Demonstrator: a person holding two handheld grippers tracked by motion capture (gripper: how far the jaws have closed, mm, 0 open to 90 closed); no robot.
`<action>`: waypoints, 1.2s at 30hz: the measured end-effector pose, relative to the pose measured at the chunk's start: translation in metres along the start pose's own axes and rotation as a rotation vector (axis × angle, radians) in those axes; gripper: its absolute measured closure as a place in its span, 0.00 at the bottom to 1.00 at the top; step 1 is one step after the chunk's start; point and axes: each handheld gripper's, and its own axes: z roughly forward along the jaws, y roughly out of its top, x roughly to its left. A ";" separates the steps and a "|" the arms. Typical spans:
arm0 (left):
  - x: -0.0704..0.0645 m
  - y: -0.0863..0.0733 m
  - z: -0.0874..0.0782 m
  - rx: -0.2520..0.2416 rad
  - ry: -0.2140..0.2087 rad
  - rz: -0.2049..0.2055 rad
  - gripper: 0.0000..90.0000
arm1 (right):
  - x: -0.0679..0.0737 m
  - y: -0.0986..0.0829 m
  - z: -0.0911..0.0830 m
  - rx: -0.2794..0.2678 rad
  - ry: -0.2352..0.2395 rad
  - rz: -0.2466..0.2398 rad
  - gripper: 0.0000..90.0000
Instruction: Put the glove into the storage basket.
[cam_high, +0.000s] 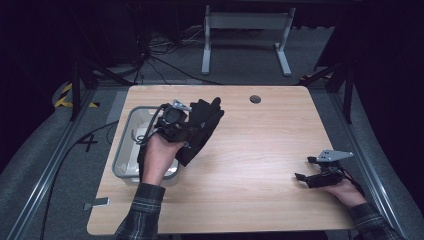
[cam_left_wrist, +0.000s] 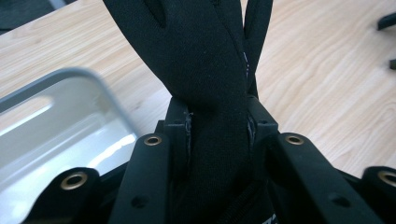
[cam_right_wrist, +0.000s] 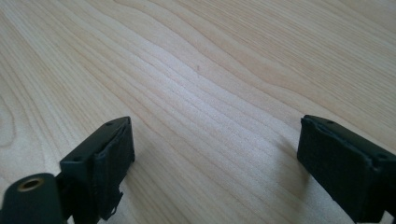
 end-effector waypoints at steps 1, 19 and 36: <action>0.003 -0.002 -0.002 -0.003 0.007 -0.011 0.77 | 0.000 0.000 0.000 0.000 0.000 0.000 0.13; 0.077 -0.060 -0.007 0.040 0.087 -0.196 0.77 | 0.000 0.000 0.000 0.000 -0.003 0.002 0.13; 0.105 -0.088 0.036 0.155 0.076 -0.262 0.76 | 0.000 0.000 0.000 -0.001 -0.003 0.002 0.13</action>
